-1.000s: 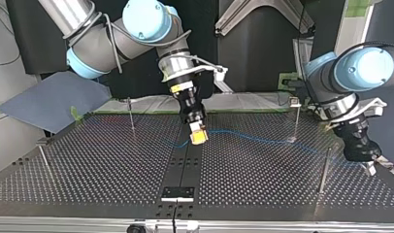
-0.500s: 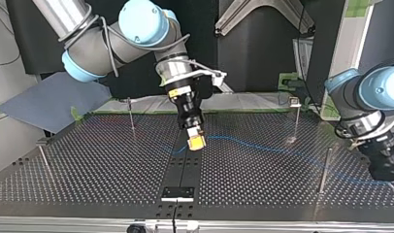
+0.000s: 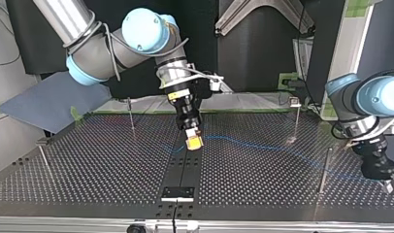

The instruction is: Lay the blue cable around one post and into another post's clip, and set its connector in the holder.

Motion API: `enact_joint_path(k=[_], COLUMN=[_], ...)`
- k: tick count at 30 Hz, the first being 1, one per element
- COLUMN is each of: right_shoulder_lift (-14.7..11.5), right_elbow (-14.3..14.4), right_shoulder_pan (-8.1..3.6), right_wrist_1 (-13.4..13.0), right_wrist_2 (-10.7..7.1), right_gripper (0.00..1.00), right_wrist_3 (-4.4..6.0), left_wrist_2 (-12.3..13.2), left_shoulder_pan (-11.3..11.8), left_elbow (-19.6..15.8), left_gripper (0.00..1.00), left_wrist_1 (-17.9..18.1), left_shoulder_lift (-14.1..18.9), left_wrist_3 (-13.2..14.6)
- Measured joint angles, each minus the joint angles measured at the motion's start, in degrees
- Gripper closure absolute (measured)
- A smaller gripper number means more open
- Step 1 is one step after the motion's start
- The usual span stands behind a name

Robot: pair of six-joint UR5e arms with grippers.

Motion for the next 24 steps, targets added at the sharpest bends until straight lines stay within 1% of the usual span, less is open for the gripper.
enact_joint_path(k=[4, 8, 14, 20, 24], right_shoulder_lift=[1.15, 2.04, 2.34, 2.53, 2.82], right_elbow=[0.01, 0.01, 0.04, 0.07, 0.08], right_shoulder_pan=[-0.44, -1.11, -2.19, -3.01, -3.38], right_wrist_1=[0.16, 0.26, 1.03, 1.87, 2.75], right_wrist_2=[0.19, 0.31, 0.61, 0.86, 0.93], right_gripper=[1.00, 1.00, 1.00, 1.00, 1.00], right_wrist_3=[-0.02, 0.10, 0.10, 0.13, 0.15], left_wrist_2=[0.83, 1.07, 1.59, 1.88, 2.91], left_shoulder_pan=[-0.22, -0.13, -0.11, -0.12, -0.12], left_elbow=[-0.01, -0.06, -0.50, -2.60, -4.46], left_gripper=[1.00, 1.00, 1.00, 1.00, 1.00], left_wrist_1=[0.06, 0.06, 0.28, 2.28, 4.13], left_shoulder_lift=[-1.55, -2.98, -5.11, -5.59, -5.61], left_wrist_3=[0.31, 0.21, -0.50, -1.49, -2.45])
